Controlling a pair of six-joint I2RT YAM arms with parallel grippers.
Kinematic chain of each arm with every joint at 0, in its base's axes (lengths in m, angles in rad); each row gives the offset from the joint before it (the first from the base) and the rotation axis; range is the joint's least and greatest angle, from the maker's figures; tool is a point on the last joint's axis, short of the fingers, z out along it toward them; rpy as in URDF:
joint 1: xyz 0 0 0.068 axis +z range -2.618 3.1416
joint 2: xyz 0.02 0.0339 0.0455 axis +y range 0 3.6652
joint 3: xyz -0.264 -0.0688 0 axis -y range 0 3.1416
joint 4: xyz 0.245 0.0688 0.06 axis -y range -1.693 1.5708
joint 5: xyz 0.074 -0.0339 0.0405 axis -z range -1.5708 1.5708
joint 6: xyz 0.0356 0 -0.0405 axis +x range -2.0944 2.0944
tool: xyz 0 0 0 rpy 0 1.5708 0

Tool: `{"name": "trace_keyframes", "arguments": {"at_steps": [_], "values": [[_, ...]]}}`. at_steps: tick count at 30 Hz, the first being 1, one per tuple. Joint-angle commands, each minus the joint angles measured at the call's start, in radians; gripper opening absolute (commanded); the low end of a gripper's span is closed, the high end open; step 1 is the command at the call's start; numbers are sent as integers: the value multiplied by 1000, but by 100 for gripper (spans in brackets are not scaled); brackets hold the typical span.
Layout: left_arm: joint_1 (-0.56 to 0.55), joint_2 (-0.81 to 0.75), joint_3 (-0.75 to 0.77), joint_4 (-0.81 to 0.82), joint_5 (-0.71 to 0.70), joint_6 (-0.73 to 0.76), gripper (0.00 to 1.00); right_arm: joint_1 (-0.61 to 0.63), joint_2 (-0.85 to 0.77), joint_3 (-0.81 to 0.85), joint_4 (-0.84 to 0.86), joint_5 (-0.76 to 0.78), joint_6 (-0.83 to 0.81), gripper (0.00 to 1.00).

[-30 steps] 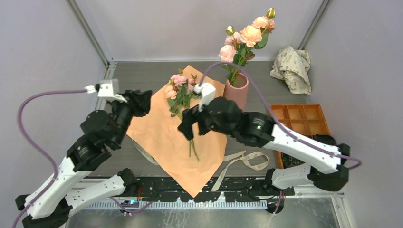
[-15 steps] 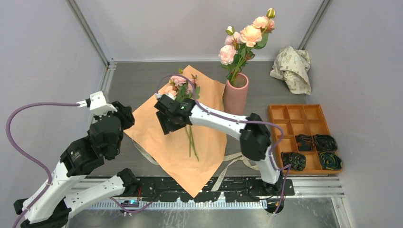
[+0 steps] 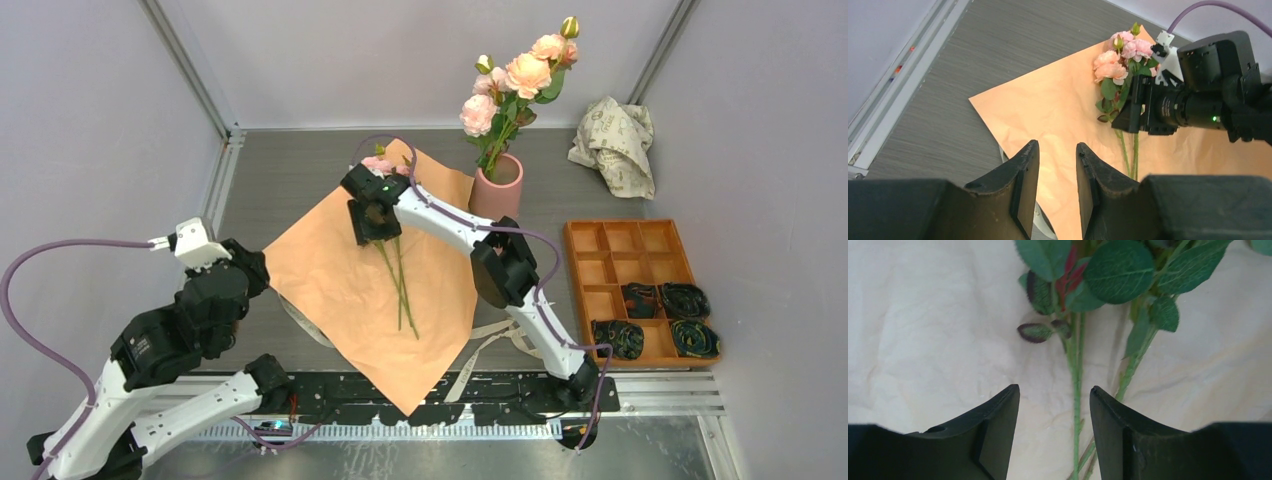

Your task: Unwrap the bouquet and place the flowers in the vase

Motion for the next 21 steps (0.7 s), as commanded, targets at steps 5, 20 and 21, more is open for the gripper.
{"name": "trace_keyframes", "arguments": {"at_steps": [5, 20, 21], "values": [[-2, -1, -21, -29, 2, -33, 34, -37, 72, 44, -8, -22, -34, 60], [-2, -17, -42, -32, -14, -25, 34, -37, 108, 17, 14, -25, -31, 15], [-2, -16, -41, -31, -14, -24, 34, -37, 104, 18, 14, -24, -34, 12]]}}
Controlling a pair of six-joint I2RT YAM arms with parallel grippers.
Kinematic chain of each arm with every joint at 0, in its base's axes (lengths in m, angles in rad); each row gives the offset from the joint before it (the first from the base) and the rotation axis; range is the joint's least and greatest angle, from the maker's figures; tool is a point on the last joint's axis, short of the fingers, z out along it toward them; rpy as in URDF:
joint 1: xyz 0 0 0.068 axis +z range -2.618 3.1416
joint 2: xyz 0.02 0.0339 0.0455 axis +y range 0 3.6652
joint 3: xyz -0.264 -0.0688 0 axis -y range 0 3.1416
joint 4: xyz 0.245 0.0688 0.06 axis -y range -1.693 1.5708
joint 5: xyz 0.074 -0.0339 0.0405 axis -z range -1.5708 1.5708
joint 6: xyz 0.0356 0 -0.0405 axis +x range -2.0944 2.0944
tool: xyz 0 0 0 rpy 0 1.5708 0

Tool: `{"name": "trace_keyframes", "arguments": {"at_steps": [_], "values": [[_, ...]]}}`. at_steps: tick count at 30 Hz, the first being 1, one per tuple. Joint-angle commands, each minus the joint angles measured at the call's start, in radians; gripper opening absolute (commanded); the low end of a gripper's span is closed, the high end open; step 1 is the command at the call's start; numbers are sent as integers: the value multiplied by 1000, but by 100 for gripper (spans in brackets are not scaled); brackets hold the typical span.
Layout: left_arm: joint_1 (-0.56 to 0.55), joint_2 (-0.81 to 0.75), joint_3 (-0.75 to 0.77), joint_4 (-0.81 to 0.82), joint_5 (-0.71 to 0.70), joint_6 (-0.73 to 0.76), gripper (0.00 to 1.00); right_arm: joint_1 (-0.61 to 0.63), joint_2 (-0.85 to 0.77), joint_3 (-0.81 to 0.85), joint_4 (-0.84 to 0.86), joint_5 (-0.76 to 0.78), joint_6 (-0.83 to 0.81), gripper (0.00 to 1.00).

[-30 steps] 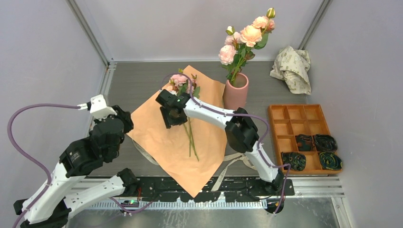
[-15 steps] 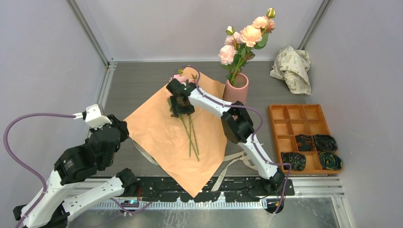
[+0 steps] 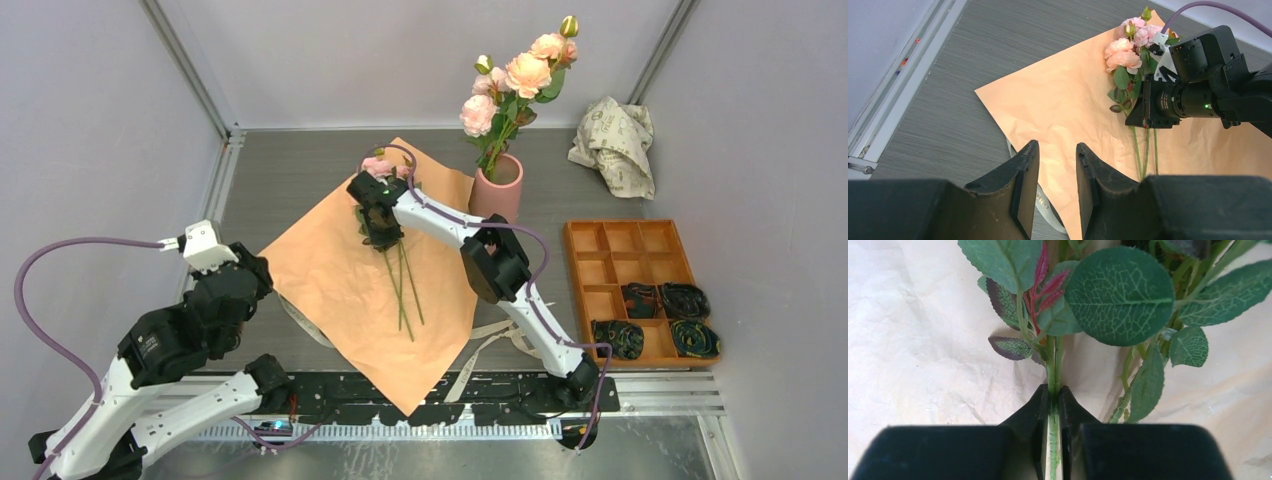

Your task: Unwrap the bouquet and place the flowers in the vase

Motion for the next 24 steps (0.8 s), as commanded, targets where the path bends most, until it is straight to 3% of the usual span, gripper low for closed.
{"name": "trace_keyframes", "arguments": {"at_steps": [1, 3, 9, 17, 21, 24], "values": [[-2, -5, 0, 7, -27, -4, 34, 4, -6, 12, 12, -4, -8, 8], [-3, -2, -2, 7, -25, -4, 34, 5, -15, 50, -15, -5, -23, 1], [-2, -3, -11, 5, -21, -12, 34, 28, -141, 118, -74, 10, -92, 1], [-2, -5, -14, 8, -19, -16, 34, 51, -424, 164, -104, 95, -196, 1], [-2, -1, -17, 13, -17, -18, 34, 77, -620, 109, -28, 188, -254, 1], [-2, 9, -20, 35, -10, -9, 34, 111, -831, -56, 156, 260, -327, 1]]}}
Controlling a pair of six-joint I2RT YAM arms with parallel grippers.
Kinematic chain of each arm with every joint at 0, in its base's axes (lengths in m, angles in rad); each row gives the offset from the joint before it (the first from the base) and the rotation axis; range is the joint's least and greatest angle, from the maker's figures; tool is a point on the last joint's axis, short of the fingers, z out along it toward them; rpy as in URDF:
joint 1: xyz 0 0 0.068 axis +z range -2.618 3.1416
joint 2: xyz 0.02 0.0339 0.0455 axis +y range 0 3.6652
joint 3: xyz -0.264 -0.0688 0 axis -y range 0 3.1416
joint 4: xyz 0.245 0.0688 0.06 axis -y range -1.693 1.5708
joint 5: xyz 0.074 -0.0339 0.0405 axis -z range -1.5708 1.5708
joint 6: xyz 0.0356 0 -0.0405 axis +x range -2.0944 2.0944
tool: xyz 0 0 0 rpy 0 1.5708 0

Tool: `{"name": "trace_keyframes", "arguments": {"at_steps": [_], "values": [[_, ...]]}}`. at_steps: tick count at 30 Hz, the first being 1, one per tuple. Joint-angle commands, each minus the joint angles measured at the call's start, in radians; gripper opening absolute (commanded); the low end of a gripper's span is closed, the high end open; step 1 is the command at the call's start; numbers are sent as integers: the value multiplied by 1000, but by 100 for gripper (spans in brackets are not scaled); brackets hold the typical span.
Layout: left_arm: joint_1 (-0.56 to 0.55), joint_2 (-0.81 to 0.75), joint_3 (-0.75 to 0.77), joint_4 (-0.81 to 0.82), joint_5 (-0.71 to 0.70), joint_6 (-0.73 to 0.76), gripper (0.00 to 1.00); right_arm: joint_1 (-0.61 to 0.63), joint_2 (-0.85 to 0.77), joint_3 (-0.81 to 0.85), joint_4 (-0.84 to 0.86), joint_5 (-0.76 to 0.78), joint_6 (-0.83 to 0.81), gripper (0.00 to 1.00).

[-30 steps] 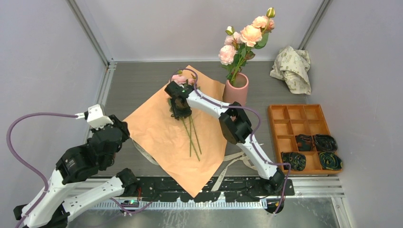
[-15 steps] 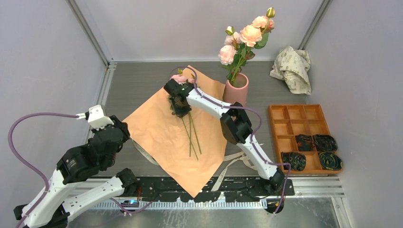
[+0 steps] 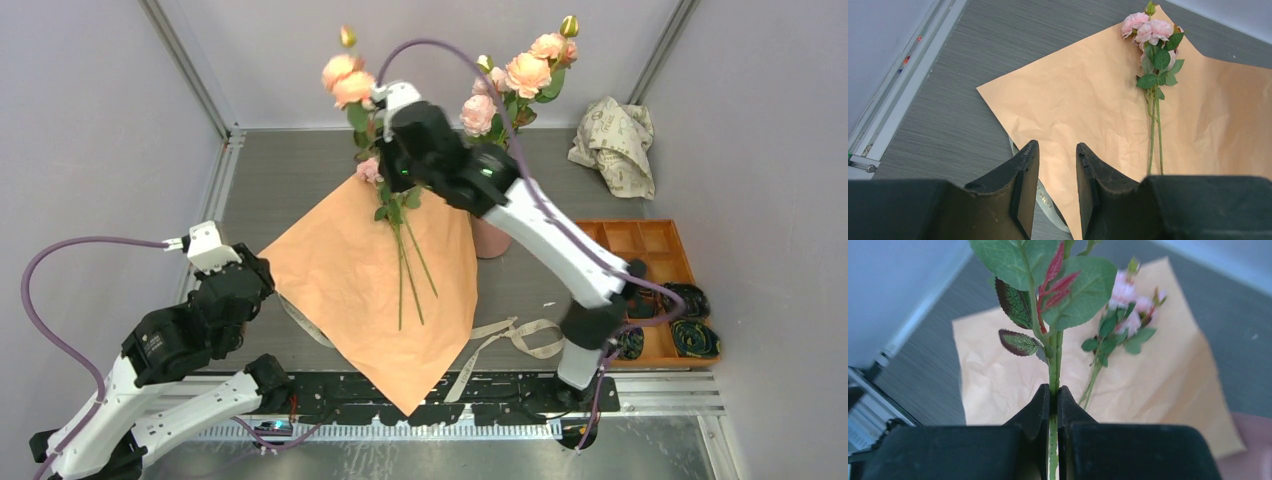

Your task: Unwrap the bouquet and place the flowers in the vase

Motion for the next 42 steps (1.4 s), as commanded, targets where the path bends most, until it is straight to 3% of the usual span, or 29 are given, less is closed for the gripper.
{"name": "trace_keyframes", "arguments": {"at_steps": [1, 8, 12, 16, 19, 24, 34, 42], "values": [[-3, 16, -4, 46, -8, -6, 34, 39, -331, -163, 282, 150, -132, 1], [-3, 62, -4, 102, 27, 17, 34, 51, -752, -560, 898, 351, -386, 1], [-2, 79, -8, 130, 45, 18, 34, 50, -805, -689, 1231, 474, -584, 1], [-3, 92, -5, 154, 65, 28, 34, 26, -724, -697, 1463, 552, -813, 1], [-3, 102, -1, 149, 75, 31, 33, -49, -622, -636, 1480, 571, -873, 1], [-2, 94, -5, 137, 74, 28, 33, -153, -553, -637, 1456, 550, -814, 1], [-2, 84, -22, 140, 59, 30, 33, -219, -592, -757, 1416, 549, -698, 1], [-2, 125, -30, 180, 84, 40, 33, -223, -669, -972, 1417, 572, -597, 1]]}}
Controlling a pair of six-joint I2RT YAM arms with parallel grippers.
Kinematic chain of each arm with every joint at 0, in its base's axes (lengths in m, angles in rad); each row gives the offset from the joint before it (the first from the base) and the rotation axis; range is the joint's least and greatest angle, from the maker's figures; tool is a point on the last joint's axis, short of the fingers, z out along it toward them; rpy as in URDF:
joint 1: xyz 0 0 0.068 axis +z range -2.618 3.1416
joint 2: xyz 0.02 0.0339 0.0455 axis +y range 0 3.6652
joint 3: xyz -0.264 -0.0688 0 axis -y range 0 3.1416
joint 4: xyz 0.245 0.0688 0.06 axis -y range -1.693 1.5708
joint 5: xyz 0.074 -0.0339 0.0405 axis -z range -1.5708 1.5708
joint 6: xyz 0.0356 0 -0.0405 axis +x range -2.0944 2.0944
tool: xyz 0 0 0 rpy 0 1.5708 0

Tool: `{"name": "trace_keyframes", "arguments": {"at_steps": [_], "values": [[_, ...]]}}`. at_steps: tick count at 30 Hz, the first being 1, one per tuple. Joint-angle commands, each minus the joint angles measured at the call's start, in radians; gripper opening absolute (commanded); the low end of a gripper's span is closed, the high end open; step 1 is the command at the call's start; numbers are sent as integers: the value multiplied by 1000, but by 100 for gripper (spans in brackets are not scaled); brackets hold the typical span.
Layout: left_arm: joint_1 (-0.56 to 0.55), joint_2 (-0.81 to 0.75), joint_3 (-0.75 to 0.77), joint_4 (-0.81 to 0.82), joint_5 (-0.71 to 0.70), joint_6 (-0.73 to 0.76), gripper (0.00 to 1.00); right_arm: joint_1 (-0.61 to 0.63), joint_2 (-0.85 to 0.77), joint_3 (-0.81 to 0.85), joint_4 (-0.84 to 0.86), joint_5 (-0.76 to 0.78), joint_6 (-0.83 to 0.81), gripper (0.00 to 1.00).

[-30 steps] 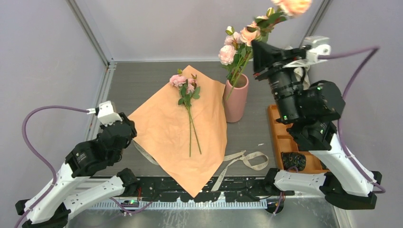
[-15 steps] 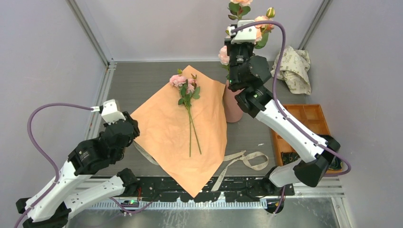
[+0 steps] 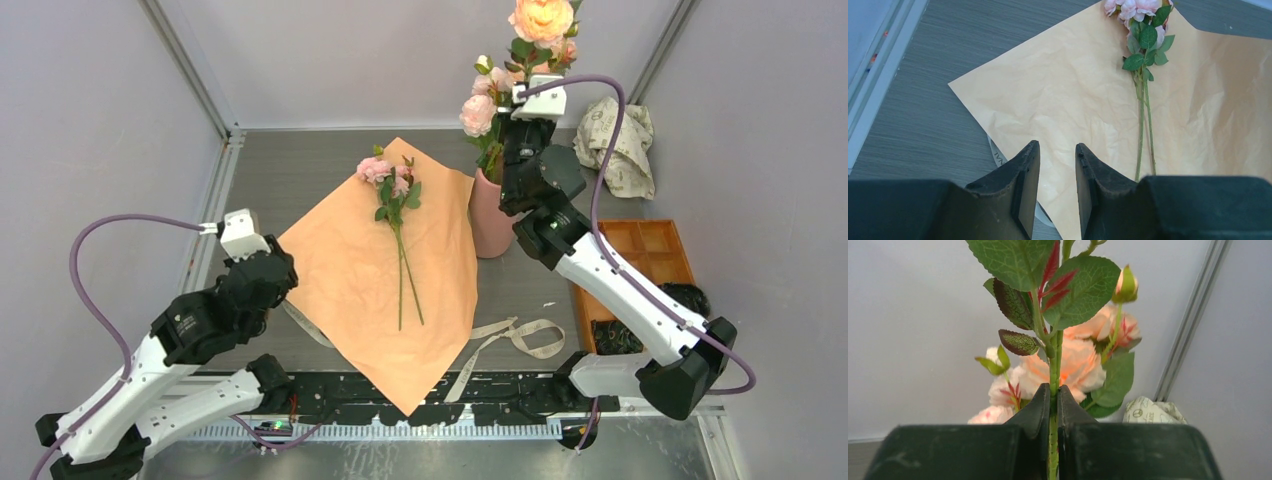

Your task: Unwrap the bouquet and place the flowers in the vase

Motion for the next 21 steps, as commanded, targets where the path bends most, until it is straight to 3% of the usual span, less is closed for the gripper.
{"name": "trace_keyframes", "arguments": {"at_steps": [1, 9, 21], "values": [[-2, 26, -1, 82, 9, 16, 33, -4, -53, -116, 31, 18, 102, 1], [-2, 53, 0, 106, 24, 24, 33, -3, -114, -251, -15, 53, 203, 1], [-1, 100, -18, 160, 52, 34, 33, -4, -176, -341, -254, 16, 421, 1]]}}
